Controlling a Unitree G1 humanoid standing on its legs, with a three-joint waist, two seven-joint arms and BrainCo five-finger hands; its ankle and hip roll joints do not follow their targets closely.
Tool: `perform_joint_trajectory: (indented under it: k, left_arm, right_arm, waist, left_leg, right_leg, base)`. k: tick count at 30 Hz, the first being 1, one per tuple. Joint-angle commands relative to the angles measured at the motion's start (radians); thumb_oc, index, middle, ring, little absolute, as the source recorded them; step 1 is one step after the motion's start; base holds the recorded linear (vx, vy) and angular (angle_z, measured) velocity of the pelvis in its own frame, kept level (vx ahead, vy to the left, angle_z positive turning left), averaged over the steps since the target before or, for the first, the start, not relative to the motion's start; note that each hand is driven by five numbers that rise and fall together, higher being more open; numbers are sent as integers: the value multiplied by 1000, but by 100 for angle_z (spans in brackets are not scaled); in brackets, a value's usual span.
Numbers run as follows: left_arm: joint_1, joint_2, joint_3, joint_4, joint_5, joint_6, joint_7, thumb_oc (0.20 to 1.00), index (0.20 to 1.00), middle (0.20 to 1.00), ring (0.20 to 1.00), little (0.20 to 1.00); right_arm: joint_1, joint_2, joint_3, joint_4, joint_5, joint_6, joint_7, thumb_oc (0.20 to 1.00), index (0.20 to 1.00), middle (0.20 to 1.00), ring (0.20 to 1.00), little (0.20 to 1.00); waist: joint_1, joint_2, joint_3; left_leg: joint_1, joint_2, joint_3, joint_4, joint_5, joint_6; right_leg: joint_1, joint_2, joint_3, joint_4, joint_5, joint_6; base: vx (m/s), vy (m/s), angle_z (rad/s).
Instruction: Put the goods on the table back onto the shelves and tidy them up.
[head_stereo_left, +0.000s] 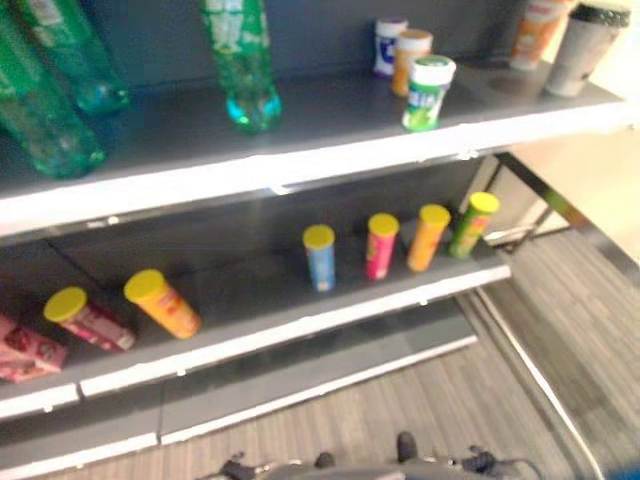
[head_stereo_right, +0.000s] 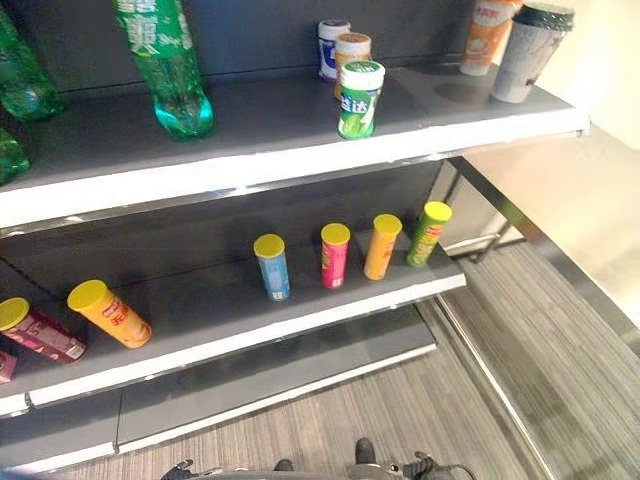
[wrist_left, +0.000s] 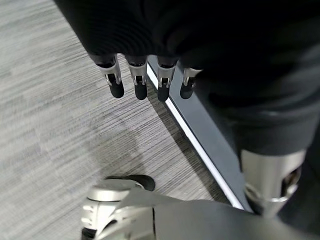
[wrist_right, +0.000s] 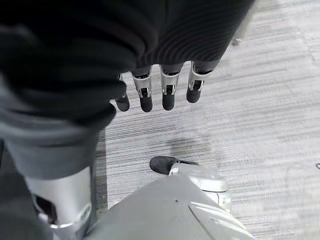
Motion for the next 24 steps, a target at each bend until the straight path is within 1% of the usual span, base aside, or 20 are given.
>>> perform_joint_trajectory:
  k: [1,2,3,4,5,6,8,9,10,11,12,13,14,15,16,17,18,20,21,24]
  left_arm:
    - [-13,-56,-6,5,67,-14,-10,1000,1000,1000,1000,1000]
    - [-11,-52,-3,-5,70,-15,-14,1000,1000,1000,1000,1000]
    - [-2,-46,5,-14,76,-16,-19,1000,1000,1000,1000,1000]
    - [-1,-46,3,-15,76,-16,-19,1000,1000,1000,1000,1000]
    - [-2,-40,7,-29,80,-17,-24,1000,1000,1000,1000,1000]
    - [0,-39,7,-30,80,-17,-24,1000,1000,1000,1000,1000]
    - [-2,-31,8,-47,87,-16,-29,1000,1000,1000,1000,1000]
    - [5,-24,13,-59,89,-14,-31,1000,1000,1000,1000,1000]
    - [8,-17,24,-65,88,-11,-35,1000,1000,1000,1000,1000]
    - [9,-16,30,-63,87,-11,-36,1000,1000,1000,1000,1000]
    - [8,-13,35,-59,89,-10,-36,1000,1000,1000,1000,1000]
    - [8,-11,42,-56,87,-10,-33,1000,1000,1000,1000,1000]
    - [8,-8,45,-56,86,-9,-31,1000,1000,1000,1000,1000]
    - [7,-2,47,-59,88,-10,-27,1000,1000,1000,1000,1000]
    - [2,-2,48,-64,86,-10,-23,1000,1000,1000,1000,1000]
    - [0,-3,49,-71,84,-12,-20,1000,1000,1000,1000,1000]
    - [-10,-4,37,-82,96,-17,9,1000,1000,1000,1000,1000]
    - [-9,-4,31,-100,102,-21,30,1000,1000,1000,1000,1000]
    - [-13,-6,40,-102,85,-21,40,1000,1000,1000,1000,1000]
    - [-9,-22,73,-87,39,-19,48,1000,1000,1000,1000,1000]
  right_arm:
    - [-15,-33,7,-43,9,-7,-13,1000,1000,1000,1000,1000]
    - [-11,-34,5,-39,5,-7,-11,1000,1000,1000,1000,1000]
    - [-6,-33,3,-28,-10,-6,-9,1000,1000,1000,1000,1000]
    - [-5,-34,1,-28,-11,-7,-9,1000,1000,1000,1000,1000]
    - [-12,-37,6,-15,-43,-1,-7,1000,1000,1000,1000,1000]
    - [-11,-37,7,-14,-45,-1,-6,1000,1000,1000,1000,1000]
    - [-21,-34,36,1,-99,9,-2,1000,1000,1000,1000,1000]
    - [-23,-30,53,7,-129,13,3,1000,1000,1000,1000,1000]
    - [-28,-23,86,0,-170,15,13,1000,1000,1000,1000,1000]
    - [-28,-17,101,-6,-182,13,19,1000,1000,1000,1000,1000]
    - [-28,-8,120,-18,-190,11,27,1000,1000,1000,1000,1000]
    - [-32,1,154,-37,-209,5,34,1000,1000,1000,1000,1000]
    - [-34,5,177,-45,-230,6,37,1000,1000,1000,1000,1000]
    - [-37,12,199,-54,-252,3,38,1000,1000,1000,1000,1000]
    - [-44,16,213,-61,-256,2,38,1000,1000,1000,1000,1000]
    - [-42,19,223,-68,-254,-1,39,1000,1000,1000,1000,1000]
    - [-36,8,222,-97,-232,-11,26,1000,1000,1000,1000,1000]
    - [-34,-12,218,-131,-225,-20,7,1000,1000,1000,1000,1000]
    - [-35,-32,223,-180,-228,-30,-9,1000,1000,1000,1000,1000]
    - [-31,-72,246,-300,-247,-40,-16,1000,1000,1000,1000,1000]
  waist:
    - [16,50,45]
    - [27,55,39]
    - [56,67,26]
    - [58,65,32]
    - [92,73,11]
    - [96,75,15]
    - [133,71,-14]
    - [152,62,-26]
    - [166,46,-49]
    - [173,36,-60]
    - [181,24,-72]
    - [186,5,-86]
    - [191,-1,-90]
    - [205,-8,-89]
    - [206,-11,-90]
    - [205,-12,-91]
    - [182,-9,-89]
    - [167,6,-81]
    - [152,20,-71]
    - [137,42,-58]
  left_leg:
    - [5,53,7,-51,-55,-41]
    - [-5,62,34,-52,-49,-40]
    - [3,90,84,-58,-59,-40]
    - [0,82,89,-54,-51,-36]
    - [1,104,145,-54,-62,-37]
    - [13,106,149,-54,-73,-39]
    - [2,115,210,-52,-65,-36]
    - [7,109,238,-55,-72,-32]
    - [-3,109,278,-64,-60,-30]
    - [-6,109,296,-71,-55,-30]
    - [-10,110,320,-81,-45,-32]
    - [-20,116,349,-97,-26,-38]
    - [-21,120,366,-107,-17,-43]
    - [-21,132,386,-110,-7,-51]
    - [-24,141,395,-111,-2,-58]
    - [-27,160,405,-112,9,-72]
    - [-38,222,423,-112,53,-113]
    - [-46,266,422,-112,85,-137]
    - [-57,298,415,-112,118,-155]
    - [-71,342,391,-115,159,-180]
  right_leg:
    - [-17,-67,-273,46,-74,-14]
    - [1,-97,-340,65,-92,-21]
    - [54,-148,-424,121,-126,-19]
    - [51,-158,-430,124,-117,-24]
    - [110,-227,-516,173,-124,-12]
    - [114,-228,-510,184,-134,-5]
    - [168,-303,-604,209,-93,9]
    - [195,-335,-628,215,-61,35]
    - [232,-365,-660,215,-9,62]
    - [247,-370,-664,213,11,73]
    - [262,-366,-664,201,23,81]
    - [280,-342,-661,181,23,88]
    - [277,-332,-659,172,19,91]
    - [271,-322,-668,158,0,90]
    - [273,-311,-678,135,-21,89]
    - [277,-288,-673,103,-50,84]
    - [279,-214,-616,47,-128,50]
    - [272,-165,-589,42,-170,25]
    - [264,-120,-566,36,-205,1]
    - [260,-50,-543,16,-244,-36]
  base:
    - [-186,70,-141]
    - [-92,24,-114]
    - [-131,41,-89]
    - [-102,3,-132]
    - [-40,1,-108]
    - [-10,-22,-120]
    - [-38,-42,-99]
    - [-104,-129,-105]
    - [-97,-146,-115]
    - [-144,-213,-139]
    - [-135,-256,-148]
    - [-123,-276,-117]
    - [-101,-294,-103]
    - [-69,-258,-138]
    - [-67,-314,-217]
    - [-100,-561,-182]
    - [-79,-586,-109]
    - [-82,-506,-45]
    - [-100,-420,-71]
    - [-60,-316,-20]
